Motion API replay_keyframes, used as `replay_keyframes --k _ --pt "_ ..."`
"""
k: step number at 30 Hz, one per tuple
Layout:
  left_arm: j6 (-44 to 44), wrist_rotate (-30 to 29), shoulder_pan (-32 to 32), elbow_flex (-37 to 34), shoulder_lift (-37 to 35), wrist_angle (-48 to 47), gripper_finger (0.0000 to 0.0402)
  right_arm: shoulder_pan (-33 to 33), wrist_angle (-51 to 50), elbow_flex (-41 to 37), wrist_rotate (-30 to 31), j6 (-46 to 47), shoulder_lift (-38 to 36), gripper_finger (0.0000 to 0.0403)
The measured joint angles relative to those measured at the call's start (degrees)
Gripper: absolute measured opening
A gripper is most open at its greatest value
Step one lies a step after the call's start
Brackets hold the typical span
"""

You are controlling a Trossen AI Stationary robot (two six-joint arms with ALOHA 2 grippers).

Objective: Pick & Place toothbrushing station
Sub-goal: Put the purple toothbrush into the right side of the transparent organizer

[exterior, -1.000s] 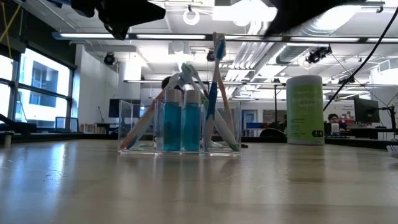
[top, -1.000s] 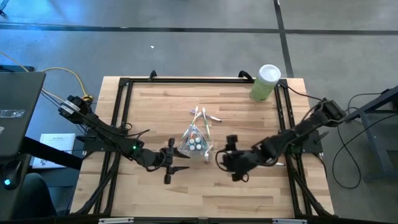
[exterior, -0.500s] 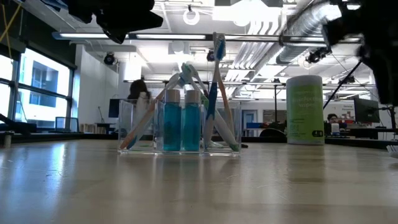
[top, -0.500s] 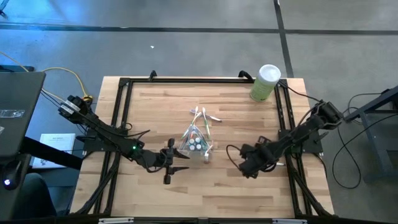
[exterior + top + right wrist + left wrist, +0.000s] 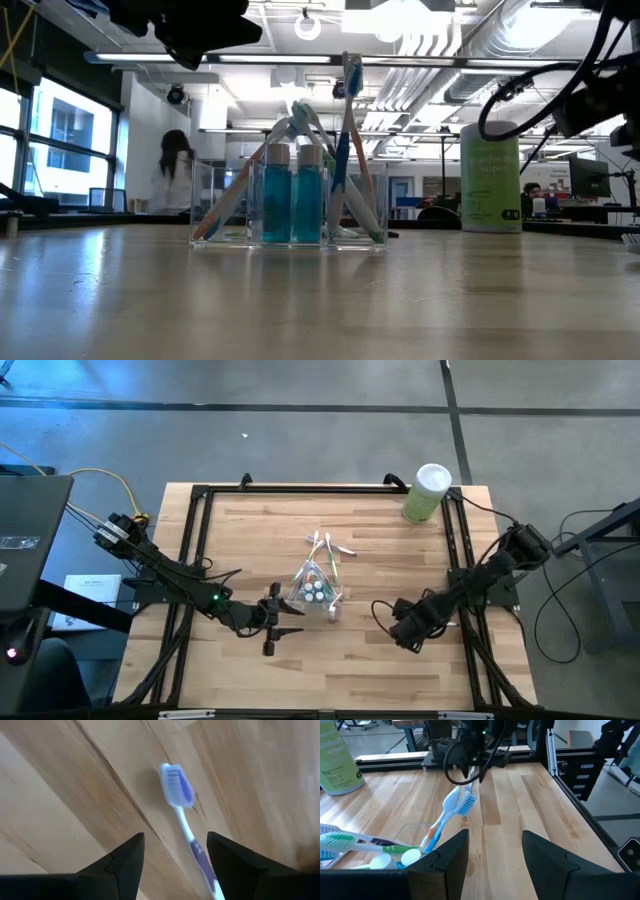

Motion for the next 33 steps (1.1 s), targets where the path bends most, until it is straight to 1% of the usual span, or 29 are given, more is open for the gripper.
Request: replay_keyframes --k 4,9,13,15,17,20,27,28,33 --pt "0.00 0.00 0.02 0.00 0.00 0.01 0.0179 -0.21 2.62 -2.71 1.40 -0.83 0.00 0.0207" --pt "0.00 -0.01 0.13 0.00 0.00 0.01 0.0179 -1.61 10.57 -6.53 0.66 -3.82 -0.22 0.0207" --pt "0.01 0.00 0.13 0.00 0.00 0.01 0.0179 -3.27 11.60 -8.05 1.00 -4.53 -0.35 0.0206" --pt "0.01 -0.01 0.13 0.00 0.00 -0.07 0.0179 -4.09 11.52 -8.35 1.55 -4.70 -0.30 0.0199" --pt "0.02 -0.02 0.13 0.00 0.00 -0.05 0.0179 -4.68 11.50 -8.53 2.20 -5.24 -0.31 0.0182" --pt "0.04 -0.02 0.13 0.00 0.00 -0.03 0.0179 -5.35 11.74 -8.53 3.22 -7.01 -0.29 0.0144" --pt "0.04 -0.02 0.13 0.00 0.00 -0.03 0.0179 -5.75 12.43 -8.60 6.00 -9.37 -0.18 0.0020" --pt "0.04 -0.02 0.13 0.00 0.00 -0.03 0.0179 -5.75 12.86 -8.62 6.42 -9.95 -0.18 0.0015" --pt "0.04 -0.02 0.13 0.00 0.00 -0.03 0.0179 -5.64 15.92 -8.10 8.93 -15.08 -0.02 0.0011"
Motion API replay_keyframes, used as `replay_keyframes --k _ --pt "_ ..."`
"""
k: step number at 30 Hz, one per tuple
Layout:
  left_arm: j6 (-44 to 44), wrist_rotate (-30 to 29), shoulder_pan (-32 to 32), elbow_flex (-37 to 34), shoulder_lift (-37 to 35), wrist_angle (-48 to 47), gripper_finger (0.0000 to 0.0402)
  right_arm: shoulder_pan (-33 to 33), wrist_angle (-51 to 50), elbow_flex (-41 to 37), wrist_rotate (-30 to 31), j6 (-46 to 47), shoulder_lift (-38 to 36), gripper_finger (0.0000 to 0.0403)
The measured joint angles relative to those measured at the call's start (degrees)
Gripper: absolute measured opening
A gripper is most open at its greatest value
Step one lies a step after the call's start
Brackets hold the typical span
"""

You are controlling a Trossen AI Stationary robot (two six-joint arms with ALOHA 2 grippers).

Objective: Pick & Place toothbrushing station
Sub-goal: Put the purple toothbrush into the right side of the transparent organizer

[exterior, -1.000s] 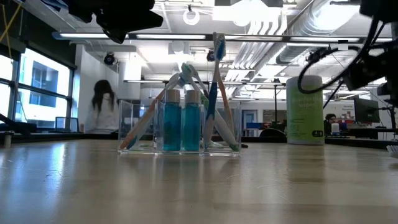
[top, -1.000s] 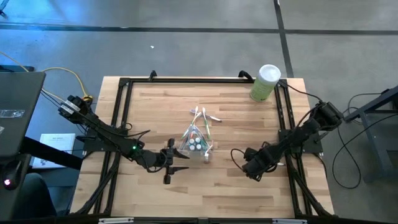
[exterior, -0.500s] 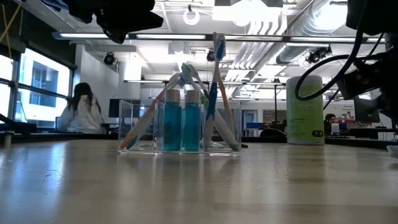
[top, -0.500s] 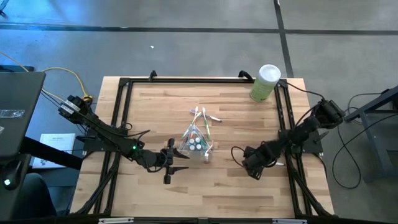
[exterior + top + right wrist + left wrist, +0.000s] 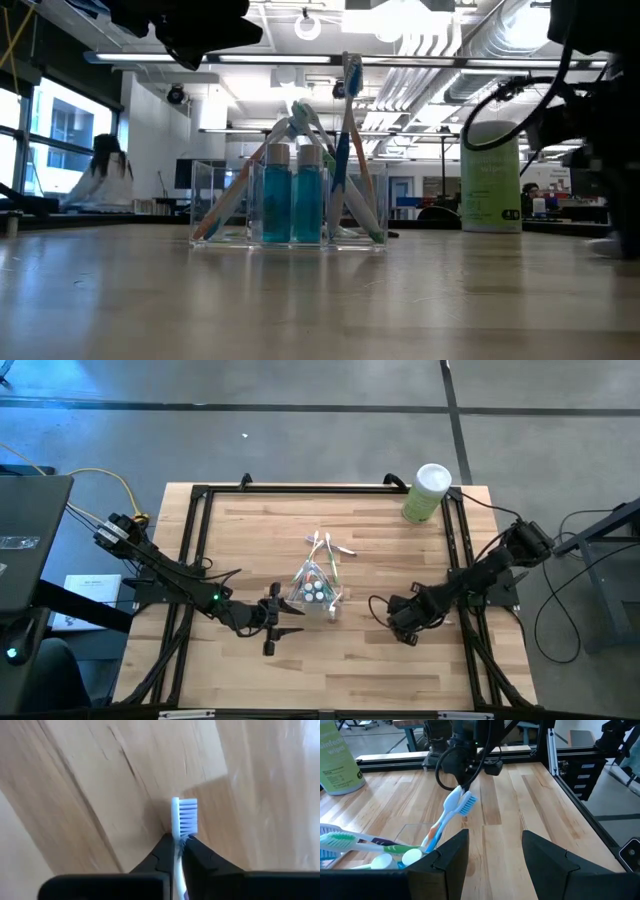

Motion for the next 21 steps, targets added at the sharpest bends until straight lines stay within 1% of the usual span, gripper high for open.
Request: replay_keyframes --k 2,4,5,7,9,11,13,15,18,19,21 --pt "0.02 0.00 0.00 0.00 0.00 0.00 0.0179 0.00 0.60 1.34 2.43 -2.13 0.25 0.0009" --pt "0.03 0.00 0.04 0.00 0.00 0.01 0.0179 -0.22 3.27 3.76 7.58 -4.93 0.64 0.0008" --pt "0.07 -0.02 0.24 0.00 0.00 0.10 0.0179 -0.38 3.83 5.17 9.11 -6.57 0.40 0.0008" --pt "0.09 0.02 0.69 0.00 0.00 0.50 0.0179 -0.29 4.41 8.16 11.89 -11.50 0.21 0.0008" --pt "0.08 0.00 1.24 0.00 0.00 0.76 0.0179 -0.11 6.18 11.36 13.09 -17.07 0.38 0.0008" --pt "0.07 -0.08 1.56 0.00 0.00 0.90 0.0179 0.45 7.94 14.57 15.60 -22.53 0.21 0.0008" --pt "0.07 -0.08 1.70 0.00 0.00 0.86 0.0179 1.27 8.62 17.17 19.71 -28.05 0.21 0.0009" --pt "0.07 -0.03 1.70 0.00 0.00 0.87 0.0179 2.50 9.83 19.47 25.95 -33.83 0.21 0.0009" --pt "0.06 0.20 1.70 0.00 0.00 0.87 0.0179 4.03 19.69 20.48 36.05 -44.06 0.17 0.0008" --pt "0.04 0.31 1.70 0.00 0.00 0.87 0.0179 4.18 24.20 20.34 38.12 -47.83 0.17 0.0008" --pt "0.04 0.33 1.70 0.00 0.00 0.85 0.0179 3.98 34.07 19.76 38.52 -54.69 0.16 0.0009"
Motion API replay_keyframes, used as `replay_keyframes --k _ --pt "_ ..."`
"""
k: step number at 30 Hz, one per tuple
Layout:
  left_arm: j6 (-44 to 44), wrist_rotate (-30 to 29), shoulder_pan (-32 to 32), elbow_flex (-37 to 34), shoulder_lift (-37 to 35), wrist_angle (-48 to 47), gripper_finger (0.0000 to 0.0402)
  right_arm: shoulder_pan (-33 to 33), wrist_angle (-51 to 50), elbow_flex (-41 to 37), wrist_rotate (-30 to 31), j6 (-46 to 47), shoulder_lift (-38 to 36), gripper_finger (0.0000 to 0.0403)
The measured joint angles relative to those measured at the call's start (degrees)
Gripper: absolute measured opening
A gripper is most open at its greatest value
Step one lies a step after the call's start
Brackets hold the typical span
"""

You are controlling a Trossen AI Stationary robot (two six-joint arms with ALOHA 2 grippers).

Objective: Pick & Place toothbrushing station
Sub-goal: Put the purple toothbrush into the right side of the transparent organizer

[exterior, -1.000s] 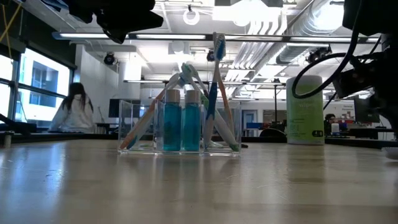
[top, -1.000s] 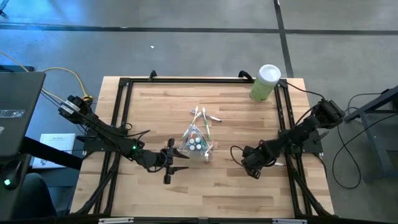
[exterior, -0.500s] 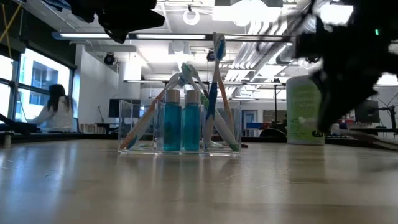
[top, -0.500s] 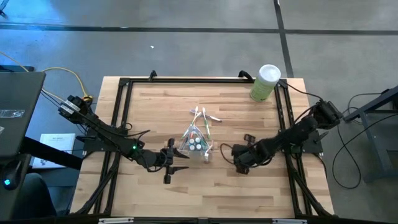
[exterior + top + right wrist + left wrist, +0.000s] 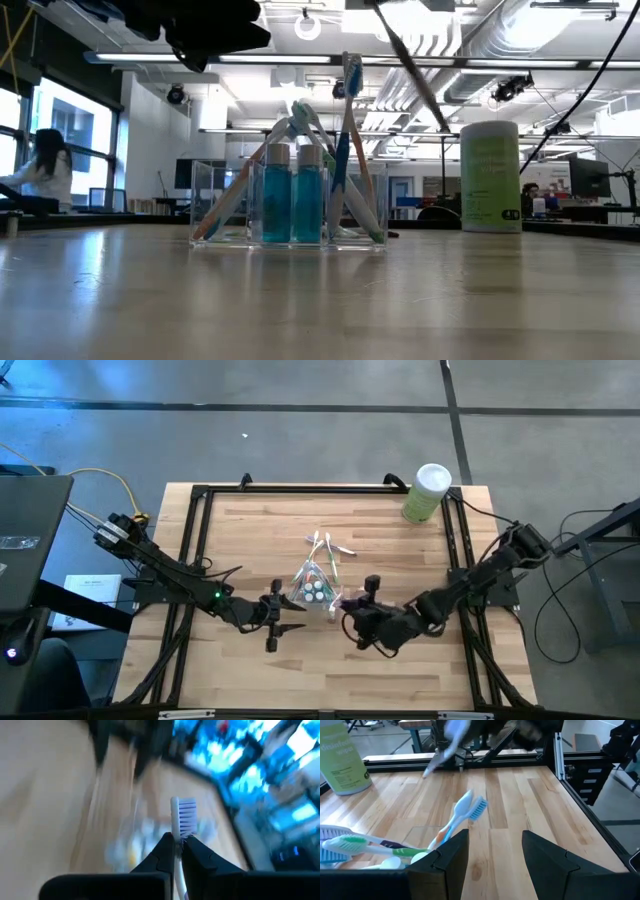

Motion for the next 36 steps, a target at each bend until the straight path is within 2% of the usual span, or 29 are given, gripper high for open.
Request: replay_keyframes --k 5,10,13,16,24,36 --pt "-0.03 0.17 0.00 0.00 0.00 -0.16 0.0179 -2.48 18.99 -4.12 -11.19 -7.95 -0.06 0.0008" --pt "-0.04 0.17 0.00 0.00 0.00 -0.18 0.0179 -5.01 40.31 -12.16 -17.08 -12.71 -0.06 0.0009" --pt "-0.04 0.17 0.00 0.00 0.00 -0.20 0.0179 -6.72 53.13 -17.83 -22.14 -13.49 -0.06 0.0009" --pt "-0.02 0.17 0.00 0.00 0.00 -0.20 0.0179 -8.42 61.91 -22.68 -26.19 -10.70 -0.07 0.0010" --pt "-0.02 0.17 0.00 0.00 0.00 -0.22 0.0179 -11.24 72.83 -31.90 -27.15 -1.55 -0.06 0.0010" --pt "-0.02 0.15 0.00 0.00 0.00 -0.22 0.0179 -13.25 73.85 -33.16 -25.67 1.29 3.58 0.0010"
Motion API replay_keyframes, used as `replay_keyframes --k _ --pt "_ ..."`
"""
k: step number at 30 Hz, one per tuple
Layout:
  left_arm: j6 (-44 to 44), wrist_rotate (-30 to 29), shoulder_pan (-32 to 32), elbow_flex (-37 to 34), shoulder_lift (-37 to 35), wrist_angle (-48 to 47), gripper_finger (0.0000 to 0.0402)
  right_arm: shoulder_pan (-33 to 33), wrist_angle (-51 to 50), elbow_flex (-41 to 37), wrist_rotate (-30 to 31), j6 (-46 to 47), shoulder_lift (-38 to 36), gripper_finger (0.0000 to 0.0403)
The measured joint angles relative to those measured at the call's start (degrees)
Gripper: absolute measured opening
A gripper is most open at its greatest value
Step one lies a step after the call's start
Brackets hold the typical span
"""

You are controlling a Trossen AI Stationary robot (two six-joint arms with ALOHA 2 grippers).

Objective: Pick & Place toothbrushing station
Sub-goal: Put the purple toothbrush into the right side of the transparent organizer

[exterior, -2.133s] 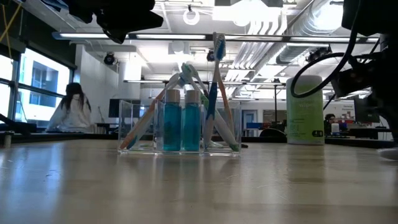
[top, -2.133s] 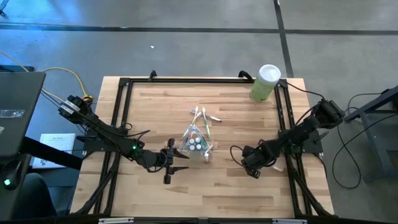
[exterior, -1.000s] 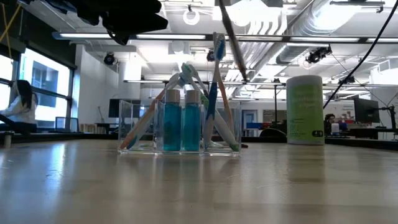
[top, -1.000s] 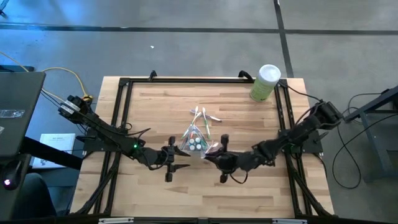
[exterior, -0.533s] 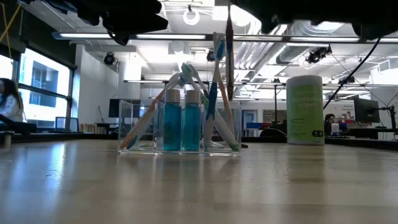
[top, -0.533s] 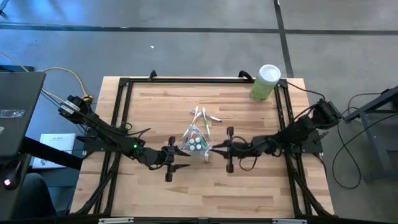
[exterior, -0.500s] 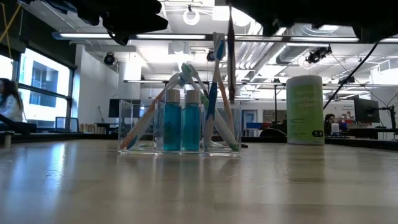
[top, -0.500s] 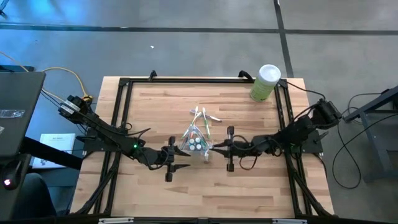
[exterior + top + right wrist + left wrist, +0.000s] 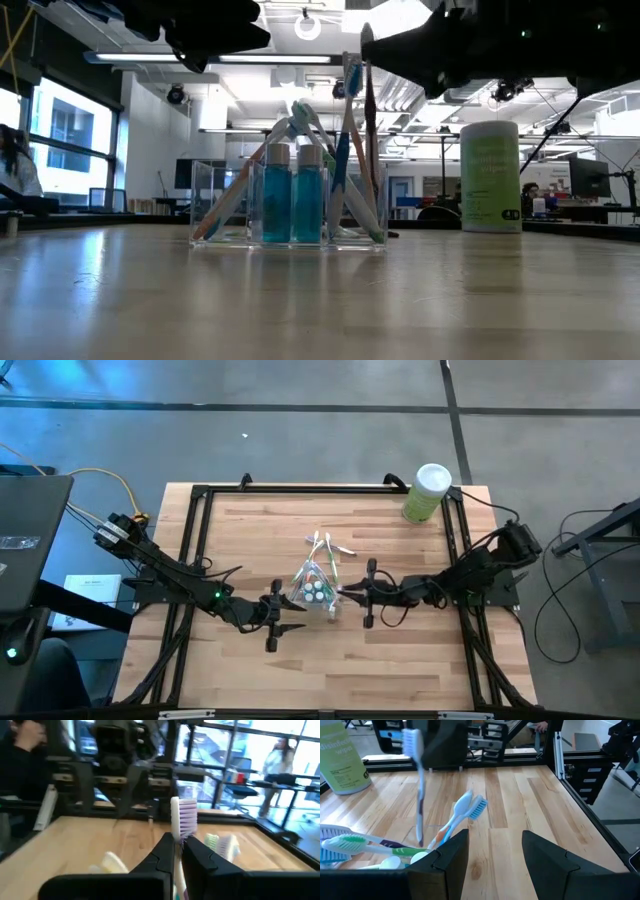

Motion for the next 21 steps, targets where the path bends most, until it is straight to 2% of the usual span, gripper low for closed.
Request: replay_keyframes --k 11,21 --pt "-0.02 -0.02 -0.20 0.00 0.00 -1.01 0.0179 2.25 -9.48 -0.01 9.75 1.24 -0.55 0.0011" --pt "-0.04 -0.02 -0.20 0.00 -0.02 -0.87 0.0179 5.60 -11.50 0.03 19.18 -1.70 -0.58 0.0011"
